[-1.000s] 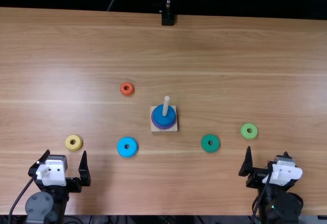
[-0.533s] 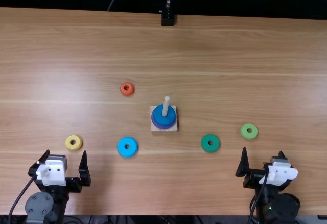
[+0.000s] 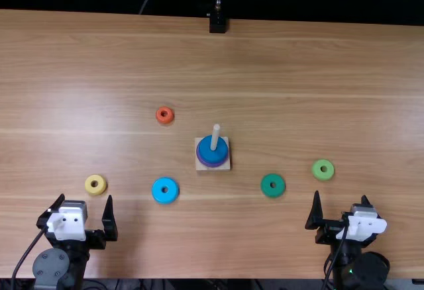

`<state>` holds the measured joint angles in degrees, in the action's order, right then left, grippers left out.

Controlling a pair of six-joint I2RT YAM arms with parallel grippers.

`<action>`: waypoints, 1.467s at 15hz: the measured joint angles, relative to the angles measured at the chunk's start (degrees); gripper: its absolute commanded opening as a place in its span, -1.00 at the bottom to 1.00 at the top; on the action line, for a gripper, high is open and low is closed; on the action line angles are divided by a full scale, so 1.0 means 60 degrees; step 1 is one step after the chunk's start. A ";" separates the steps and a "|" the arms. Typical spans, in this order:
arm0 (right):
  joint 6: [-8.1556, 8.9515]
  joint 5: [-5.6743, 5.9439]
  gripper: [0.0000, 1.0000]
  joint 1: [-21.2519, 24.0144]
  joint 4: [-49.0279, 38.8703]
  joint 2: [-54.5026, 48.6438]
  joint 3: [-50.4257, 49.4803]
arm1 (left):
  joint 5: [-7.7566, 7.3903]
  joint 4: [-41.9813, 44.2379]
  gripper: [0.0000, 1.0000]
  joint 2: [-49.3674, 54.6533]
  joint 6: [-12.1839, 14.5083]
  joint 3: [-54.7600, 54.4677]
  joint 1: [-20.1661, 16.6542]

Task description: Build the Hanoi tower: stack the rings onto the peg from bottom to top in this color order: purple, dark blue, light blue, dark green, light green, yellow, orange.

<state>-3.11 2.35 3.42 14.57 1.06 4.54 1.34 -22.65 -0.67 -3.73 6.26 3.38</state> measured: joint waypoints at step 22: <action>0.0000 -0.0033 1.00 0.0000 0.0033 0.0000 0.0004 | -0.0044 -0.0219 1.00 -0.2685 -0.0015 0.4320 -0.0455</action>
<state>-3.11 2.15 3.42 14.76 1.06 4.56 1.08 -23.97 -16.78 -3.81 32.18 0.64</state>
